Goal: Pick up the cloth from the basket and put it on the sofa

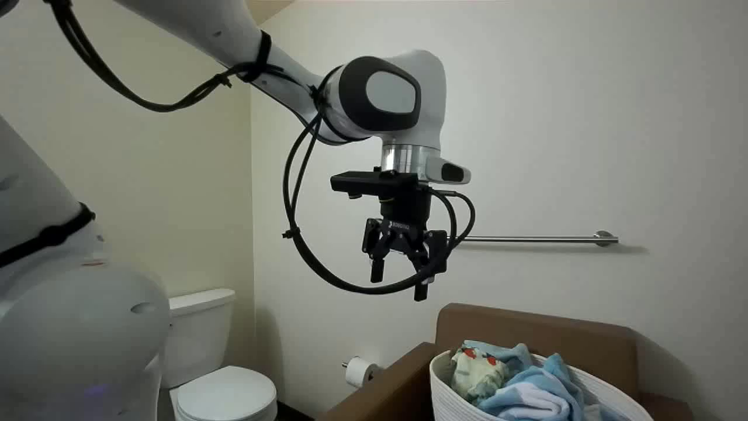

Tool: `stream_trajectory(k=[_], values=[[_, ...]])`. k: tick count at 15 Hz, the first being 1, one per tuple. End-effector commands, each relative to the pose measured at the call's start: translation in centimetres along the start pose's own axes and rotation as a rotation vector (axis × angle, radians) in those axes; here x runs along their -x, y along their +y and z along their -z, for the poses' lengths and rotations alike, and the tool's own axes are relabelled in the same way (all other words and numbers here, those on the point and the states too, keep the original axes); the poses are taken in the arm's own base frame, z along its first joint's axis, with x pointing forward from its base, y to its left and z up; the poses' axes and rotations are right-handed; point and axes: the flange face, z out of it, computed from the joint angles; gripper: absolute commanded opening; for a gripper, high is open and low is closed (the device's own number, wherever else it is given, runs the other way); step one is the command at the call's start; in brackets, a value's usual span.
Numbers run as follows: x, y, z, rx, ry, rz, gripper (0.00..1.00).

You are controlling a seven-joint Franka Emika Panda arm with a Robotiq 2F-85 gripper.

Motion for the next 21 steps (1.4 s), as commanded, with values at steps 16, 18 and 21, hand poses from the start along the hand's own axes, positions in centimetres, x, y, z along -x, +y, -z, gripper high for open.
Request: stream_trajectory(k=[16,18,21], values=[[-7.4,-2.6,4.8,0.073,0.041,0.066,1.0],[-10.3,-5.2,8.2,0.132,0.081,0.112,1.0],[-15.4,-9.1,10.0,0.179,0.067,0.156,1.0]])
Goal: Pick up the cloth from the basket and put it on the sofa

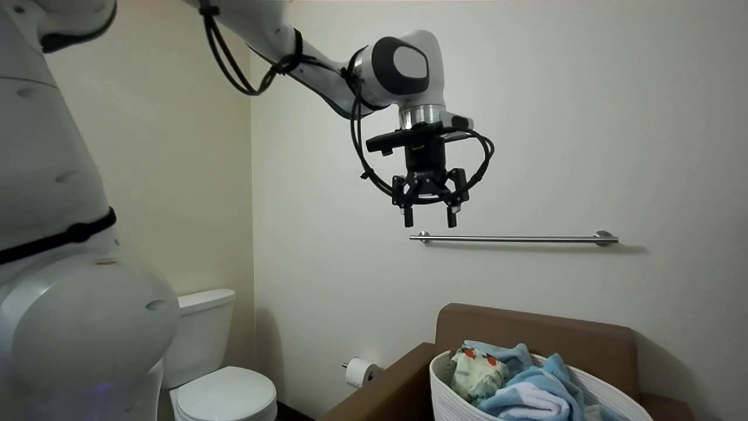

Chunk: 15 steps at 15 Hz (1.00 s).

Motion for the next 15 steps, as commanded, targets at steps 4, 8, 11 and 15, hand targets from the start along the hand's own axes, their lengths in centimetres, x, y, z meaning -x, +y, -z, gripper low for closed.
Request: stream_trajectory(k=[4,8,11,15], values=[[-6.6,-2.9,0.5,0.038,-0.074,0.054,1.0],[-10.2,-2.9,-1.7,0.052,-0.14,0.054,1.0],[-10.9,-2.6,-2.1,0.031,-0.134,0.063,1.0],[-15.7,-2.9,-4.6,-0.044,-0.08,0.08,1.0]])
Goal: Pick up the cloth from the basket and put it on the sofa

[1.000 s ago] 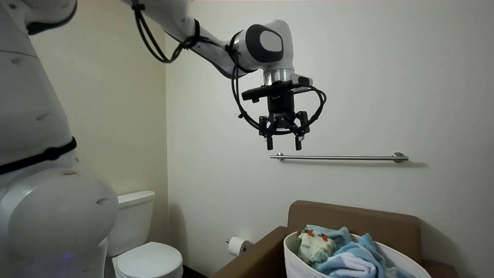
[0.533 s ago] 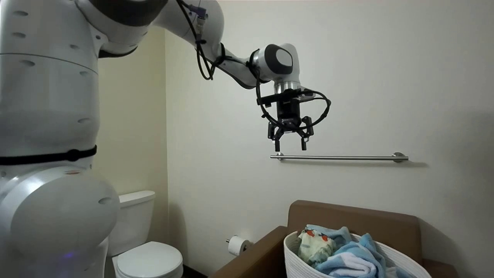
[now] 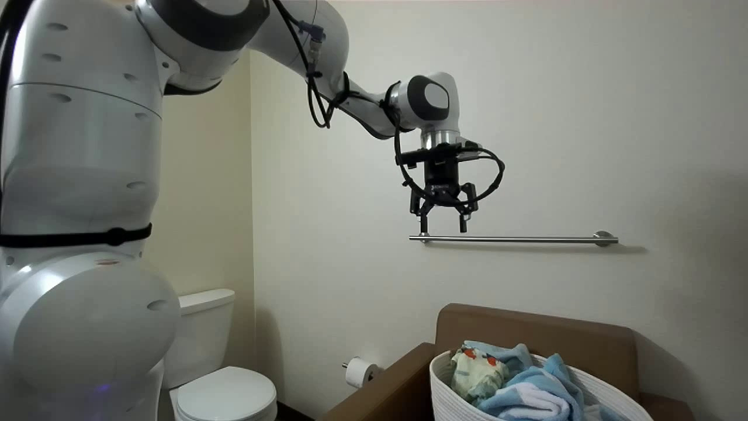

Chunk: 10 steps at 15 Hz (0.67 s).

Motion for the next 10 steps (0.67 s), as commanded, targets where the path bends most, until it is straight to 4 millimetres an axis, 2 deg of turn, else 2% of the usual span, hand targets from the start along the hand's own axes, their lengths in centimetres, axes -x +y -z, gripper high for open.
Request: stream_trajectory(k=[1,3,6,7,10], values=[[-5.4,0.0,-2.2,-0.079,0.045,0.013,1.0],[-8.2,-0.2,-3.7,-0.12,0.078,-0.013,1.0],[-12.7,0.5,-7.6,-0.181,0.078,-0.082,1.0],[-13.8,0.8,-8.4,-0.192,0.072,-0.109,1.0],[-16.4,2.8,-12.4,-0.204,0.025,-0.172,1.0]])
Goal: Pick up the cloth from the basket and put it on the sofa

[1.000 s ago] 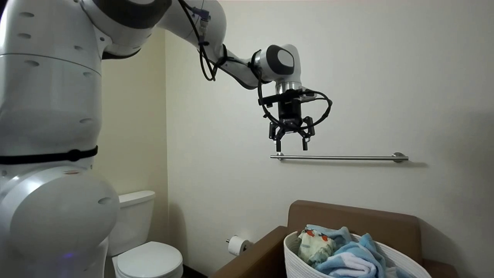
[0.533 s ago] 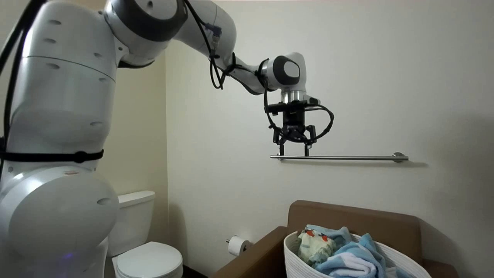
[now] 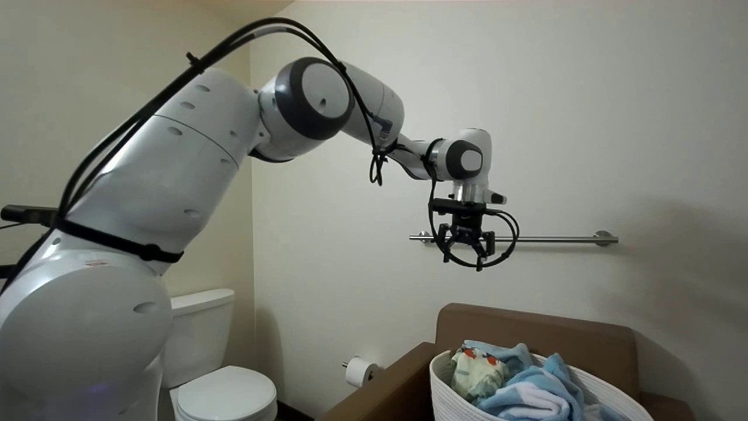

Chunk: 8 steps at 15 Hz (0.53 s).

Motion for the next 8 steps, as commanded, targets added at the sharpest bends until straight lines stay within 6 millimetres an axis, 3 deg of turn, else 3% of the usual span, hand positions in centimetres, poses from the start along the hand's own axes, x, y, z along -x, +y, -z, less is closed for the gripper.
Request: stream_trajectory(k=[1,8], values=[[-3.4,2.6,-4.1,-0.014,-0.04,-0.089,1.0],[-5.9,5.3,-16.4,0.099,-0.102,-0.216,1.0]])
